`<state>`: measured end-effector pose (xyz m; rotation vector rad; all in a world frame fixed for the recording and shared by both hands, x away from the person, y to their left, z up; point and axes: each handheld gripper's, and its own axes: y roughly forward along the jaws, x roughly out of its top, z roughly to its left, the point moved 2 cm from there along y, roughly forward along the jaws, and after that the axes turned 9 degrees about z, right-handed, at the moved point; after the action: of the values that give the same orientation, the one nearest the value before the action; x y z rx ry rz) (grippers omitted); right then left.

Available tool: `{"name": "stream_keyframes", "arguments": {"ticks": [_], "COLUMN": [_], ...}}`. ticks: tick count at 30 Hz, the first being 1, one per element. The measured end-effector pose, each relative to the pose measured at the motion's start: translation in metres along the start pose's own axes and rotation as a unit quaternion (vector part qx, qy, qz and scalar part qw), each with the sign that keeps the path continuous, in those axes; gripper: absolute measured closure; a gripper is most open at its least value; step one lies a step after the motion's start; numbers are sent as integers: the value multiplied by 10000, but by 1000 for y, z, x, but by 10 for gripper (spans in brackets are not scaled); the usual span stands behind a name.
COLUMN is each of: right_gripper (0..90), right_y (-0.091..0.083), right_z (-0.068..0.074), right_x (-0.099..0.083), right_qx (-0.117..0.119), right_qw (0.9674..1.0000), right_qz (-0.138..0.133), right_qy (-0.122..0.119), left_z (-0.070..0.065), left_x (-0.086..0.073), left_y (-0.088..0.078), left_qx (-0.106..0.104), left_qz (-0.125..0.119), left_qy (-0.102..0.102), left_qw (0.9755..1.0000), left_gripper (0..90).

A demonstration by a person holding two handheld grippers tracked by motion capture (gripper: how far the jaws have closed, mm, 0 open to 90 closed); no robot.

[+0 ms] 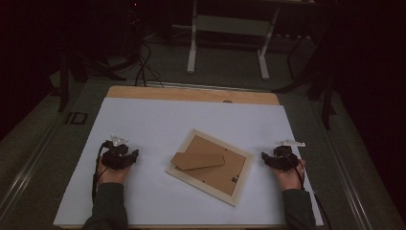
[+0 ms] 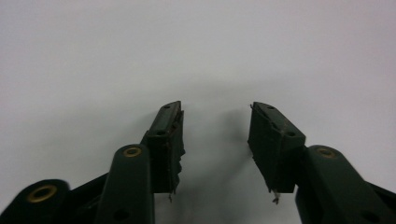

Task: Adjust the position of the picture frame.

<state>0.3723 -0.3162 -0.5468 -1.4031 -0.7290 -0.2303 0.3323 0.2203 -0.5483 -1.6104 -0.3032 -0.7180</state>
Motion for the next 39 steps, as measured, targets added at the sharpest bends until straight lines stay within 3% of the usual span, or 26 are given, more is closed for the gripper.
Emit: {"name": "stream_keyframes", "arguments": {"ticks": [4,5,8,13,16,21,26,27,28,31,32,33,34,35,39], "right_gripper": [511,511,522,535,545,583,612,628,636,674,694,716,716,782,883], "right_y": [-4,-4,-9,-15,-16,-18,-17,-16,-16,-14,-14,-13,-13,-12,-11], "right_z": [2,2,6,9,9,11,14,16,17,22,23,24,24,27,29], "right_x": [-1,-1,0,3,4,5,6,6,7,8,9,9,9,10,9], "right_qx": [120,120,151,274,344,422,546,589,623,642,655,661,661,670,699], "right_qw": [9997,9997,9991,9985,9981,9976,9969,9966,9962,9958,9956,9954,9954,9951,9948], "right_qz": [5,5,-95,-213,-280,-350,-367,-368,-369,-370,-371,-379,-379,-370,-351], "right_qy": [-225,-225,-375,-429,-422,-414,-429,-453,-483,-529,-552,-582,-582,-626,-646], "left_z": [-10,-10,-22,-35,-38,-50,-58,-61,-61,-68,-68,-70,-70,-71,-74], "left_x": [4,4,5,6,6,4,4,3,3,1,1,0,0,-1,-3], "left_y": [-6,-6,-11,-15,-15,-17,-19,-19,-19,-18,-18,-18,-18,-17,-18], "left_qx": [-316,-316,-491,-775,-831,-1130,-1225,-1303,-1303,-1402,-1402,-1447,-1447,-1477,-1646], "left_qz": [-89,-89,-68,-100,-76,-27,-5,-26,-26,51,51,100,100,145,153], "left_qy": [177,177,530,763,787,963,989,1044,1044,1305,1305,1427,1427,1477,1574], "left_qw": [9993,9993,9974,9940,9934,9889,9875,9860,9860,9815,9815,9791,9791,9778,9736], "left_gripper": [595,600,617,622,620,620,646,655,663,696,723,733,735,750,860]}}
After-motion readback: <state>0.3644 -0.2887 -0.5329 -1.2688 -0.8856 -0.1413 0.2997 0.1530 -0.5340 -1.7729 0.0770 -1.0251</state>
